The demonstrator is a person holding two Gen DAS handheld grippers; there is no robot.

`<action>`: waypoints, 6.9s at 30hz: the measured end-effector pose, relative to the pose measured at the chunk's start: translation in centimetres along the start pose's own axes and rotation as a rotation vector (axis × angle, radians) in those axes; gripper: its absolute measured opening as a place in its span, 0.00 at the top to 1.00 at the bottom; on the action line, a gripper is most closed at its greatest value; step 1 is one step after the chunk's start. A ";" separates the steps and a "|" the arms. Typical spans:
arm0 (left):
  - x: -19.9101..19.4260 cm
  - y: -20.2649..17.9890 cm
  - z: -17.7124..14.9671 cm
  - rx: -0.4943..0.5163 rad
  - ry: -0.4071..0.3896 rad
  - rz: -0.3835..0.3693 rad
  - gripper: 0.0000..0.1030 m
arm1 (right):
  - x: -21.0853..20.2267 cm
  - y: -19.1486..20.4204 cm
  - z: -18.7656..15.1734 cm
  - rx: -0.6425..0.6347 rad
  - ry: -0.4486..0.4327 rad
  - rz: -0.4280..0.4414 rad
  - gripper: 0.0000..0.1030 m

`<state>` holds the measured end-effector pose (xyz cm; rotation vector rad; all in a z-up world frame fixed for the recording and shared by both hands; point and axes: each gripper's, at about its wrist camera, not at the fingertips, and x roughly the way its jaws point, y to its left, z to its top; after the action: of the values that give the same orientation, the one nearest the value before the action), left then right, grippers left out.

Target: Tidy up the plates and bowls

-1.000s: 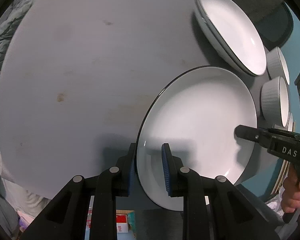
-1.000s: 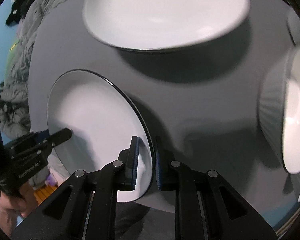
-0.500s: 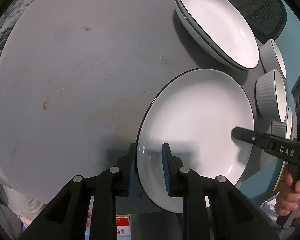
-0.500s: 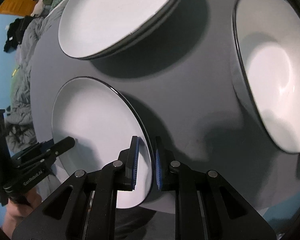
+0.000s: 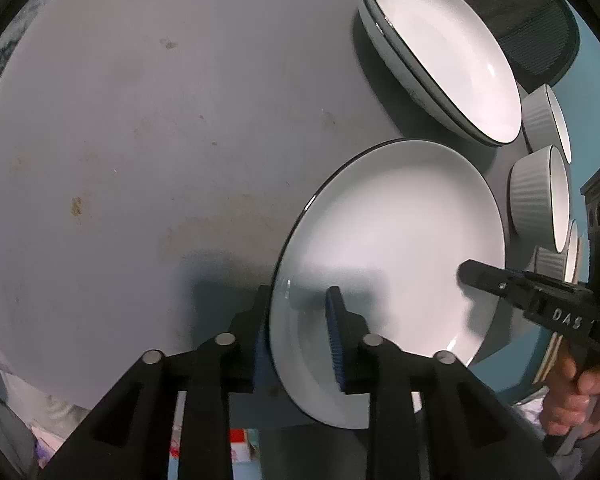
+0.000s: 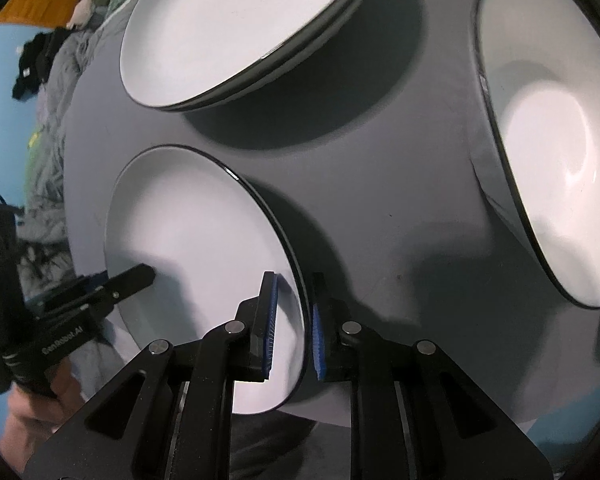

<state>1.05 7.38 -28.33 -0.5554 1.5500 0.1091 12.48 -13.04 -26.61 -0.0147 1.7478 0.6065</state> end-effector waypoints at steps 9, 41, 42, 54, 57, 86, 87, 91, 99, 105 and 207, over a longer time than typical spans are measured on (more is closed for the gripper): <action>-1.2 0.0 0.1 0.002 0.007 0.035 0.74 | 0.7 1.4 0.5 -0.035 0.057 -0.021 0.84; -7.2 -3.8 9.0 0.047 -0.065 0.033 0.74 | -5.8 2.1 8.4 -0.044 -0.018 -0.035 0.85; -7.2 -3.8 9.4 0.045 -0.066 0.034 0.74 | -5.8 2.1 8.8 -0.044 -0.017 -0.035 0.85; -5.8 -5.8 15.1 0.039 -0.065 0.063 0.73 | -6.0 0.9 13.6 -0.044 -0.014 -0.029 0.85; -5.4 -5.8 16.0 0.030 -0.059 0.065 0.72 | -5.8 0.9 14.3 -0.050 -0.011 -0.035 0.85; -3.1 -7.3 17.2 0.074 -0.028 0.135 0.72 | -5.1 -1.1 16.1 -0.018 0.048 -0.041 0.80; -3.1 -7.3 17.2 0.072 -0.028 0.133 0.72 | -5.1 -1.1 16.2 -0.016 0.050 -0.039 0.76; -3.2 -7.3 17.2 0.059 -0.031 0.126 0.69 | -5.2 -0.8 16.1 -0.005 0.063 -0.032 0.66; -4.3 -7.4 16.7 0.047 -0.070 0.118 0.55 | -5.3 -0.2 15.7 0.017 0.059 -0.044 0.50; -6.0 -7.7 15.4 0.079 -0.124 0.116 0.48 | -5.7 0.3 15.1 0.042 0.042 -0.050 0.40; -24.8 -20.0 -0.9 0.559 -0.466 -0.119 0.20 | -28.2 0.6 -10.7 0.319 -0.663 -0.450 0.32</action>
<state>7.27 -3.64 0.96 -0.1562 1.0236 -0.2652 10.41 -25.47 0.76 0.0148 1.1197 -0.0166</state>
